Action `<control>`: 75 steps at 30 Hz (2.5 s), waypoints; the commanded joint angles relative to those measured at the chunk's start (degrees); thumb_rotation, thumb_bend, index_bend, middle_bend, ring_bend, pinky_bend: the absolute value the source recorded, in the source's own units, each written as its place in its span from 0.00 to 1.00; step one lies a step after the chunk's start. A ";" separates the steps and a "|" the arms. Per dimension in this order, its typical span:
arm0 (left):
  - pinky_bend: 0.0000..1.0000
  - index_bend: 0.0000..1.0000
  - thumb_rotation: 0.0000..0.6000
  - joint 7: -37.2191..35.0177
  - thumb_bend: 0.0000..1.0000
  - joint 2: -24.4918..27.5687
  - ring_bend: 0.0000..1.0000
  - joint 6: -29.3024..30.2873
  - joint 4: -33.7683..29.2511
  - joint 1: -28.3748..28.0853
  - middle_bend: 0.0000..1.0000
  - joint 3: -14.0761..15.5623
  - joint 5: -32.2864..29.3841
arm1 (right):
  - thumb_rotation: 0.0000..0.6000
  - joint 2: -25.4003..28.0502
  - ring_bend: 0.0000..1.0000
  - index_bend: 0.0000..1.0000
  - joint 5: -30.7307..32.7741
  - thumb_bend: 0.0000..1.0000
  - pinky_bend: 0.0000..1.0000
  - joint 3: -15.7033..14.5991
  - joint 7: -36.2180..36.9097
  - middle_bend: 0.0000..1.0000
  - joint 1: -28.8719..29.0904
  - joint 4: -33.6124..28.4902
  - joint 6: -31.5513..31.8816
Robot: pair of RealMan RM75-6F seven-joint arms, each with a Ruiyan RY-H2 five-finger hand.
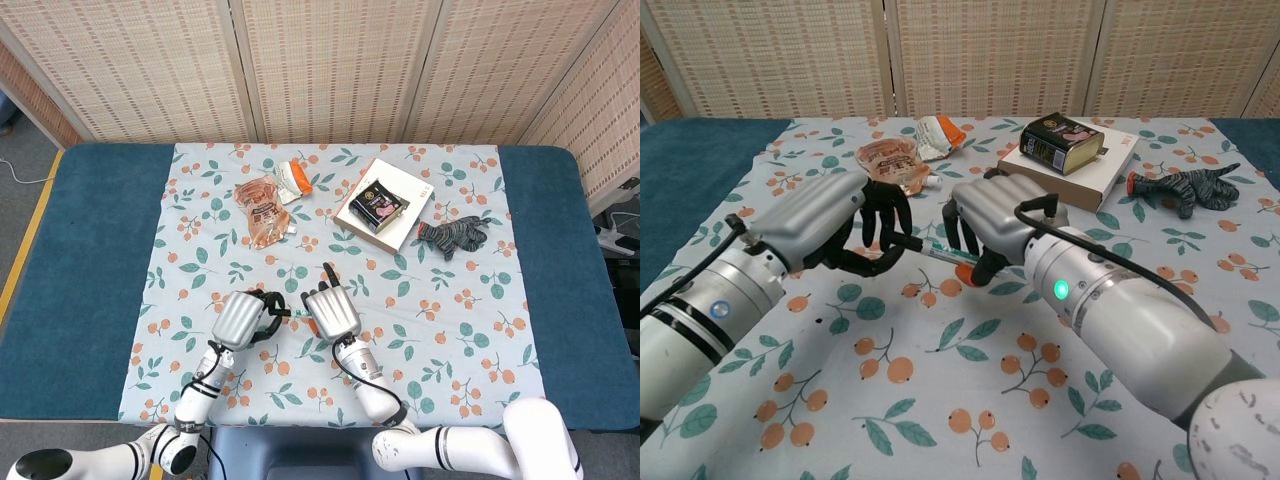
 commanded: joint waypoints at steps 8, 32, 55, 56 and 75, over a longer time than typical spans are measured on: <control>0.82 0.80 1.00 -1.84 0.69 -2.89 0.70 3.31 5.69 0.01 0.88 0.37 2.09 | 1.00 0.26 0.35 0.80 0.31 0.43 0.00 0.30 -0.48 0.72 0.08 -0.42 0.37; 0.85 0.83 1.00 -9.76 0.77 0.56 0.75 2.85 7.41 0.58 0.92 0.63 1.65 | 1.00 3.93 0.35 0.80 1.95 0.43 0.00 -1.94 -5.72 0.72 -0.43 -2.09 1.33; 0.56 0.12 1.00 -10.68 0.45 8.36 0.23 -5.83 2.17 1.99 0.27 2.33 -2.35 | 1.00 11.83 0.01 0.00 5.99 0.28 0.00 -5.60 -9.22 0.06 -2.08 -12.55 0.33; 0.55 0.12 1.00 -10.86 0.44 9.51 0.22 -5.18 0.76 2.37 0.25 2.48 -2.03 | 1.00 13.64 0.01 0.00 4.87 0.28 0.00 -6.10 -8.69 0.05 -2.83 -14.89 1.42; 0.02 0.00 1.00 -4.87 0.40 38.96 0.00 13.73 -18.02 22.45 0.00 15.99 4.06 | 1.00 48.59 0.00 0.00 -26.47 0.20 0.00 -29.41 27.88 0.00 -39.86 -17.21 41.56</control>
